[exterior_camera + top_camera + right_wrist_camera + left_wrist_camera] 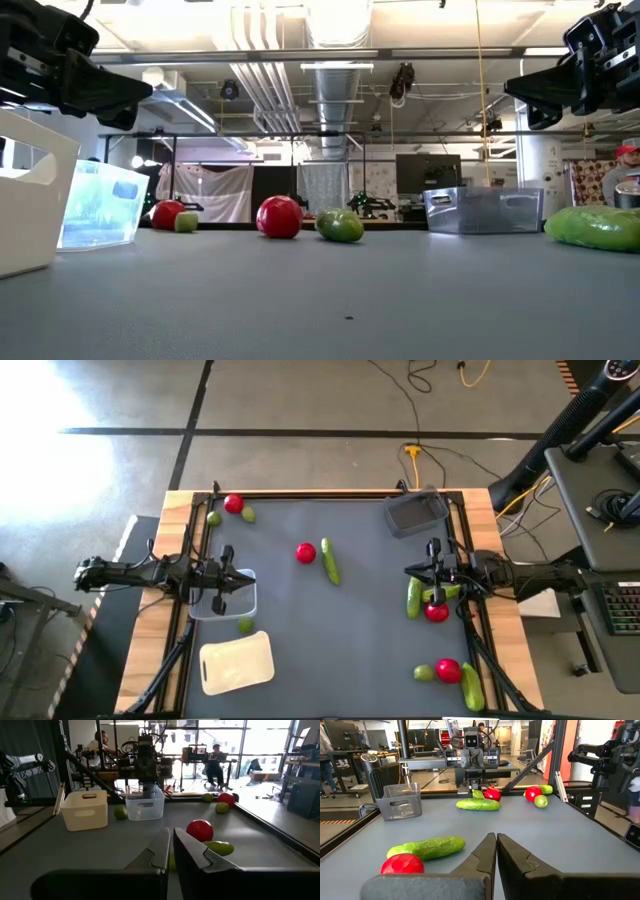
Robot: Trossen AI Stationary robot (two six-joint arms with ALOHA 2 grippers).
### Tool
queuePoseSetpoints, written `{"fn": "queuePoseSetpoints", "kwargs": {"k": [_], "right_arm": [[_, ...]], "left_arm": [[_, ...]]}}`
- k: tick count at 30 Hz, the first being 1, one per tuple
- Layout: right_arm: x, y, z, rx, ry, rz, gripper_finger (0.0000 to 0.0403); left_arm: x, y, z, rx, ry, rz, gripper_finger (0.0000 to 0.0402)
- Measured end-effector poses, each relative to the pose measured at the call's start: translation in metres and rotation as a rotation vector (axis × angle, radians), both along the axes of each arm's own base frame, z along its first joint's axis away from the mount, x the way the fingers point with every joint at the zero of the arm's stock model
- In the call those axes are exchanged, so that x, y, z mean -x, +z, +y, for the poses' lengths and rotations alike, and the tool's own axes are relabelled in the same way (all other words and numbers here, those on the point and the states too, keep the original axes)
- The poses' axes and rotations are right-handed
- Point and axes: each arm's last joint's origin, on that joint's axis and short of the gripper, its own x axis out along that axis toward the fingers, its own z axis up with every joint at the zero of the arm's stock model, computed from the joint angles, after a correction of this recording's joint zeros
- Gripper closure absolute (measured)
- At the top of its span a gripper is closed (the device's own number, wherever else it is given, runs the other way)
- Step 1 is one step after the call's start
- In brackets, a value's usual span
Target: Sort produce into baskets
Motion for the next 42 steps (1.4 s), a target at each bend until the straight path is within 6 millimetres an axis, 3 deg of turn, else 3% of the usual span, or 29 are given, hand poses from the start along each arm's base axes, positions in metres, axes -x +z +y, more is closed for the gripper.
{"fn": "queuePoseSetpoints", "kwargs": {"k": [20,28,31,34,38,42], "right_arm": [[0.0,0.0,0.0,0.0,0.0,0.0,0.0385],[0.0,0.0,0.0,0.0,0.0,0.0,0.0385],[0.0,0.0,0.0,0.0,0.0,0.0,0.0385],[0.0,0.0,0.0,0.0,0.0,0.0,0.0385],[0.0,0.0,0.0,0.0,0.0,0.0,0.0385],[0.0,0.0,0.0,0.0,0.0,0.001,0.0385]], "left_arm": [[0.0,0.002,0.0,0.002,0.0,-0.017,0.0402],[0.003,0.028,0.0,0.497,-0.044,-0.267,0.0402],[0.006,0.041,0.001,0.563,-0.081,-0.359,0.0402],[0.003,0.05,0.002,0.583,0.018,-0.256,0.0402],[0.002,0.065,0.004,0.594,0.181,0.096,0.0402],[-0.004,0.085,-0.002,0.558,0.08,0.376,0.0402]]}}
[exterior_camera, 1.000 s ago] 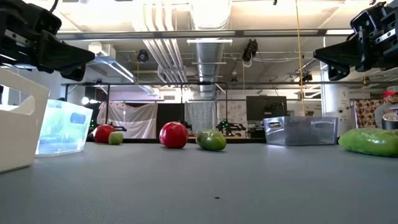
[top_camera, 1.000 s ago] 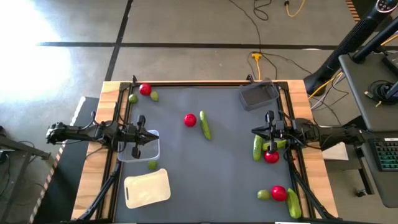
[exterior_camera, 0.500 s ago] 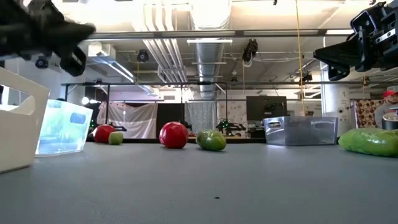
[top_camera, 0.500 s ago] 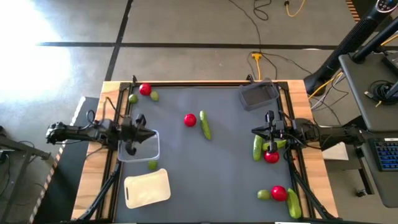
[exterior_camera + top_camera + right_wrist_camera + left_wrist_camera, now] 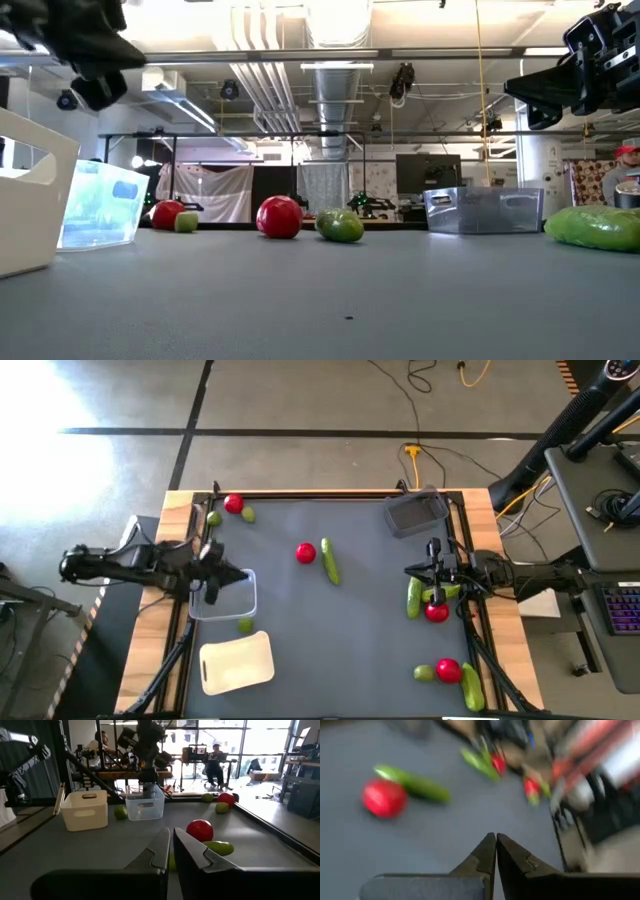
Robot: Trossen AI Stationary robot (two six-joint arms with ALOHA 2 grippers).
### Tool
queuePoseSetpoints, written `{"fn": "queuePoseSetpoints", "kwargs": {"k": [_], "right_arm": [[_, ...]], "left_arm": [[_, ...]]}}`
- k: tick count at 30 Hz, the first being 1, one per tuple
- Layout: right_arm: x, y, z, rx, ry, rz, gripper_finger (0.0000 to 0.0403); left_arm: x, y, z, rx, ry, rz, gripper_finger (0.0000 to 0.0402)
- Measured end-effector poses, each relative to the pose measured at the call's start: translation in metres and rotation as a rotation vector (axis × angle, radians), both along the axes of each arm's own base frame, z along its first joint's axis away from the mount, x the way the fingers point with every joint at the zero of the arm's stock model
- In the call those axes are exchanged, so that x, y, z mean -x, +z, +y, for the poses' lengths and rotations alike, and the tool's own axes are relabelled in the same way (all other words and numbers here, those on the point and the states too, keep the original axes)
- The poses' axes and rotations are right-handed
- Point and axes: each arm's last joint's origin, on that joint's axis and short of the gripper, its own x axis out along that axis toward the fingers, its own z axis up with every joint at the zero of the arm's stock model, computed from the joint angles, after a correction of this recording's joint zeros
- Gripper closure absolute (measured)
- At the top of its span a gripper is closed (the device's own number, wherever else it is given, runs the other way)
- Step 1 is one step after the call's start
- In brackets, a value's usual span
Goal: Sort produce into baskets
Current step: Put the lime into the transparent bin
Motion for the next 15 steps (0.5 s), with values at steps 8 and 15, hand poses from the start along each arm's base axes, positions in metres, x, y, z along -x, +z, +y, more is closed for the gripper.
{"fn": "queuePoseSetpoints", "kwargs": {"k": [8,15], "right_arm": [[0.0,0.0,0.0,0.0,0.0,0.0,0.0385],[0.0,0.0,0.0,0.0,0.0,0.0,0.0385]], "left_arm": [[-0.03,-0.008,-0.024,0.424,-0.048,0.296,0.0402],[-0.044,-0.007,-0.068,0.671,0.199,0.434,0.0402]]}}
